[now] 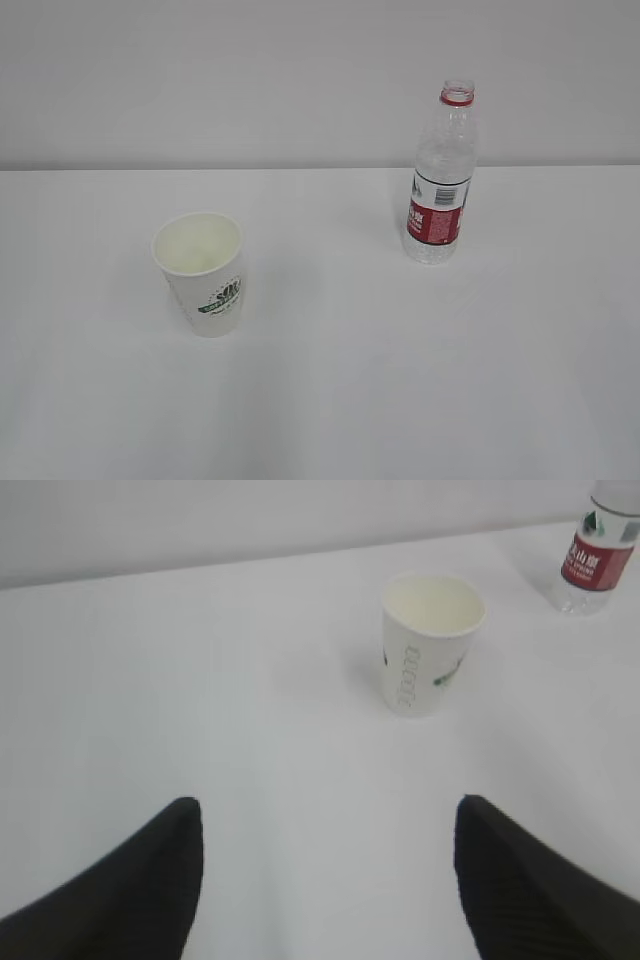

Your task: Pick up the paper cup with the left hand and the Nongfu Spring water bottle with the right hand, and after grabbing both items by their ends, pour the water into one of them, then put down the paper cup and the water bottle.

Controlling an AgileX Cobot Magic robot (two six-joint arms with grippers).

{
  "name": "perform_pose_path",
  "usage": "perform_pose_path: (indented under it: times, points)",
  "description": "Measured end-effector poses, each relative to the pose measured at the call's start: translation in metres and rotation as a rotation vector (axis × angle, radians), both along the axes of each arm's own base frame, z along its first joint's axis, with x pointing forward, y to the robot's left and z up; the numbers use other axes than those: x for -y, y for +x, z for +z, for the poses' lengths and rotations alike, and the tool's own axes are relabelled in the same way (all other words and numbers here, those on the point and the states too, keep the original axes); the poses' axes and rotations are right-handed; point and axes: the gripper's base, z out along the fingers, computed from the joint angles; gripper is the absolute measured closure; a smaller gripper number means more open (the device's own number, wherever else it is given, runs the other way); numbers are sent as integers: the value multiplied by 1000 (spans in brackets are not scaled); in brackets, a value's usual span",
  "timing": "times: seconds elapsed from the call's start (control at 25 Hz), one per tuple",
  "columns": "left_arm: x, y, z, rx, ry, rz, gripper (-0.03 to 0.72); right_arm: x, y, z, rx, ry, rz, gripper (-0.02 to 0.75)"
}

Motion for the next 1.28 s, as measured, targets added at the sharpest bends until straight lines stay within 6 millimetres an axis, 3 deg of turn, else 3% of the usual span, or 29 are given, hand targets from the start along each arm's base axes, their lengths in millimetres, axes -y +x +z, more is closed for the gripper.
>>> perform_pose_path:
  times: [0.2,0.88,1.28]
  points:
    - [0,1,7,71,-14,7,119,0,-3,16,99,-1,2,216]
    - [-5,7,28,308,-7,61,120,-1,3,34,307,0,12,217]
    - [-8,15,38,389,24,91,122,-2,26,50,386,3,20,216]
